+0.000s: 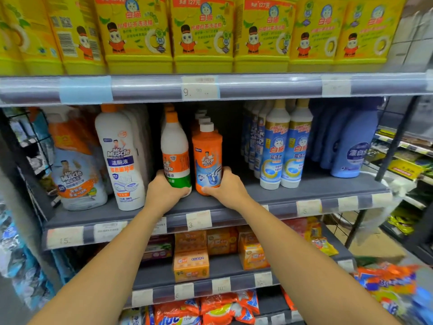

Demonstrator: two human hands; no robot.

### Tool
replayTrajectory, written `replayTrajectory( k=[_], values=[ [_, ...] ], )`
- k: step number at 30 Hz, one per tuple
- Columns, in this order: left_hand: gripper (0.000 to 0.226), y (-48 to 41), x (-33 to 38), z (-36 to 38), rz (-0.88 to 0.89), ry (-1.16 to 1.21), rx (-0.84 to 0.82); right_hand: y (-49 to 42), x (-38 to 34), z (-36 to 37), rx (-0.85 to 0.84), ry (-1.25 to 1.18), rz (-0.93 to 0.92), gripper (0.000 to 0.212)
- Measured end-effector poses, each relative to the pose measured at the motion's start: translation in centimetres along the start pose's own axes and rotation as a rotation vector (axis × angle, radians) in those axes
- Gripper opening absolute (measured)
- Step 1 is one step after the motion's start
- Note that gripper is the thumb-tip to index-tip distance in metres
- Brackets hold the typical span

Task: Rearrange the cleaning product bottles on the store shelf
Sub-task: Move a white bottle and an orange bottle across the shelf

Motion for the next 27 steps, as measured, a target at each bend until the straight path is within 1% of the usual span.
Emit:
replayTrajectory(
  k=[2,4,6,8,9,10,11,13,14,15,16,18,19,20,21,22,25,26,27],
  values=[
    [0.075,0.1,0.2,0.0,-0.033,-0.011,0.004,-0.1,0.3,-0.5,-0.028,0.008,-0.005,0.079],
    [0.079,0.3,0.6,-0.3,-0.074,-0.025,0.051,0.1,1.1,-1.5,-0.008,0.07,-0.042,0.077],
    [0.075,1.5,1.5,-0.9,-0.093,0.013,0.206,0.7,2.5,-3.0,0.045,0.085,-0.091,0.069],
    [0.059,4.2,3.1,-0.8,-0.054,0.087,0.439,1.6,4.3,-5.1,0.128,0.024,-0.156,0.053],
    [0.05,5.9,4.3,-0.3,0.028,0.11,0.532,2.0,5.3,-6.5,0.199,-0.026,-0.188,0.044],
    [0.042,7.6,5.7,0.6,0.155,0.129,0.579,2.3,6.3,-8.0,0.303,-0.08,-0.209,0.035],
    [0.034,9.1,7.4,1.9,0.306,0.152,0.564,2.4,7.3,-9.6,0.433,-0.127,-0.216,0.03],
    [0.023,11.1,10.6,5.4,0.606,0.186,0.398,1.8,9.4,-13.0,0.663,-0.194,-0.157,0.031],
    [0.021,11.6,12.0,7.3,0.694,0.18,0.296,1.0,10.4,-14.5,0.714,-0.21,-0.097,0.036],
    [0.024,11.5,13.1,9.1,0.704,0.171,0.206,0.0,11.3,-15.7,0.699,-0.213,-0.022,0.043],
    [0.032,11.1,13.9,11.0,0.625,0.166,0.128,-1.2,12.1,-16.5,0.616,-0.206,0.053,0.053],
    [0.059,10.0,14.6,14.2,0.302,0.182,-0.036,-3.2,13.1,-17.0,0.343,-0.187,0.158,0.073],
    [0.072,9.5,14.7,15.6,0.14,0.215,-0.138,-3.8,13.2,-16.9,0.214,-0.199,0.183,0.079],
    [0.081,9.2,14.8,16.7,0.027,0.264,-0.225,-4.2,13.1,-16.8,0.107,-0.236,0.199,0.081],
    [0.085,8.9,14.8,17.5,-0.039,0.308,-0.279,-4.4,12.9,-16.7,0.031,-0.279,0.208,0.078],
    [0.085,8.7,14.9,18.1,-0.07,0.328,-0.302,-4.6,12.9,-16.6,-0.01,-0.31,0.206,0.072],
    [0.071,8.5,15.2,19.1,-0.063,0.289,-0.284,-4.8,13.1,-16.7,-0.03,-0.321,0.148,0.038],
    [0.068,8.5,15.2,19.2,-0.056,0.26,-0.268,-4.9,13.2,-16.8,-0.04,-0.323,0.134,0.034],
    [0.066,8.5,15.2,19.3,-0.048,0.243,-0.253,-4.9,13.3,-16.8,-0.054,-0.327,0.126,0.038]
  ],
)
Point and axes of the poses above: each hand's wrist, its own y-axis away from the middle knuckle, its own z-axis out of the palm, x = y × z, the point moved 3 cm from there along -y, towards the middle knuckle, and after that the axes turned 12 degrees about x, right-handed, at the moved point
